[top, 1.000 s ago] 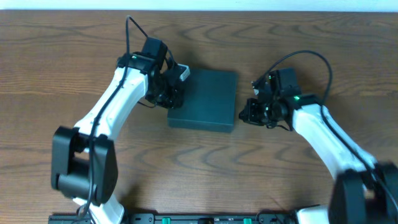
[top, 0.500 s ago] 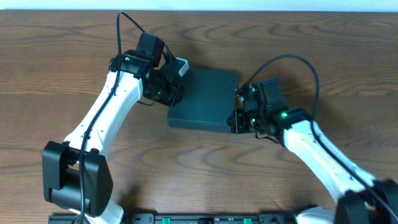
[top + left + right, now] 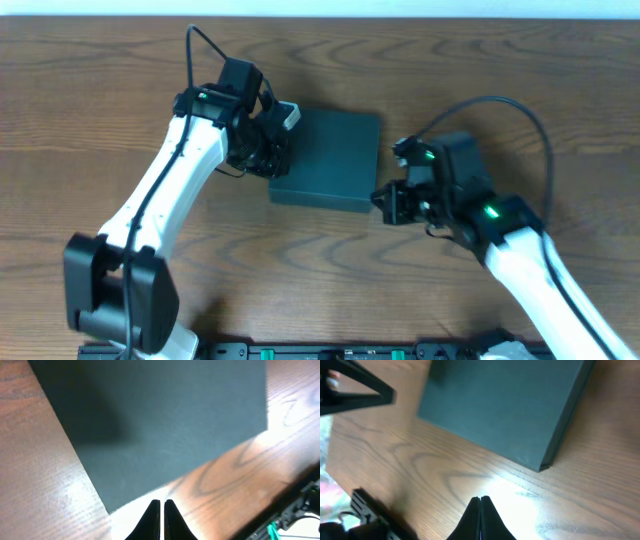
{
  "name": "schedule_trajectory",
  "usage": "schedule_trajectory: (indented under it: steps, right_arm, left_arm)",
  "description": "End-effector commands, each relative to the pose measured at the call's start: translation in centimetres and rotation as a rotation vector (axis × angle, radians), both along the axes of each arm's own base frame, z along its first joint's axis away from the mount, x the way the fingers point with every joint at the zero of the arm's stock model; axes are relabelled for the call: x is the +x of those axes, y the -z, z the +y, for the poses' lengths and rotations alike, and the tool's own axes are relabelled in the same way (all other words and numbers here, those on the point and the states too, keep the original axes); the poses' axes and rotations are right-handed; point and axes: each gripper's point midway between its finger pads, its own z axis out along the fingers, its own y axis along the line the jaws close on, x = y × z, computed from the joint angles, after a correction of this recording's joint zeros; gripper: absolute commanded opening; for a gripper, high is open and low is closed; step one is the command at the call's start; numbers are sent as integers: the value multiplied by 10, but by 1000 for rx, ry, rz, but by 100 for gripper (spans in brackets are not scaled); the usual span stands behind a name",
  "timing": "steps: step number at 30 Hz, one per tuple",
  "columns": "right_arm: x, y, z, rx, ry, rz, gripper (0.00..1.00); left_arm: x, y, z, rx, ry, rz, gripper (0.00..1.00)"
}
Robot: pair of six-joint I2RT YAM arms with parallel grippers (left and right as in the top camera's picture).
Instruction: Pack container
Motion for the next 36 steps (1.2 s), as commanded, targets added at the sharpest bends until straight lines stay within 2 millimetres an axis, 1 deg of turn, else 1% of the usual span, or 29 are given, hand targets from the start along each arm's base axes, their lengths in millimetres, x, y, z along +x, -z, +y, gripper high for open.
schedule_trajectory:
  steps: [1, 3, 5, 6, 8, 9, 11, 13, 14, 15, 16, 18, 19, 23, 33, 36]
  right_arm:
    - [-13, -32, -11, -7, 26, -90, 1]
    - [-30, -38, -24, -36, 49, -94, 1]
    - [-49, -40, -35, -53, 58, -93, 1]
    - [-59, -40, -38, -48, 54, -111, 2]
    - [-69, -38, -41, -42, 48, -140, 1]
    - [-75, -33, -43, -41, 48, -145, 2]
    - [-87, -15, -48, -45, 46, -131, 2]
    - [-97, 0, -51, -45, 47, -102, 1]
    - [-103, 7, -50, -29, 45, -77, 10]
    - [-108, 11, -47, 1, 46, -43, 47]
    - [-111, 13, -44, 26, 52, -12, 98]
    - [-116, 12, -39, 83, 102, 68, 99]
    - [-116, 12, -39, 91, 117, 80, 99]
    - [-116, 12, -39, 91, 116, 80, 99]
    - [-116, 12, -39, 91, 116, 80, 99]
    - [-116, 12, -39, 91, 116, 80, 99]
  left_arm:
    - [-18, -49, -1, -66, -5, -88, 6]
    - [-34, -66, 3, -76, -5, -120, 6]
    - [-56, -76, 10, -91, -7, -168, 6]
    - [-71, -74, 15, -105, -17, -201, 6]
    - [-83, -69, 20, -118, -58, -236, 6]
    - [-89, -66, 23, -126, -86, -249, 6]
    - [-101, -62, 27, -146, -128, -260, 6]
    - [-108, -60, 30, -152, -151, -262, 6]
    - [-112, -60, 32, -156, -159, -264, 7]
    - [-114, -61, 33, -158, -178, -257, 36]
    - [-115, -61, 33, -162, -206, -242, 95]
    - [-117, -59, 34, -180, -325, -154, 96]
    - [-116, -57, 36, -170, -334, -149, 95]
    - [-114, -54, 41, -141, -349, -159, 95]
    - [-114, -54, 41, -141, -349, -159, 95]
    - [-117, -58, 43, -148, -354, -174, 95]
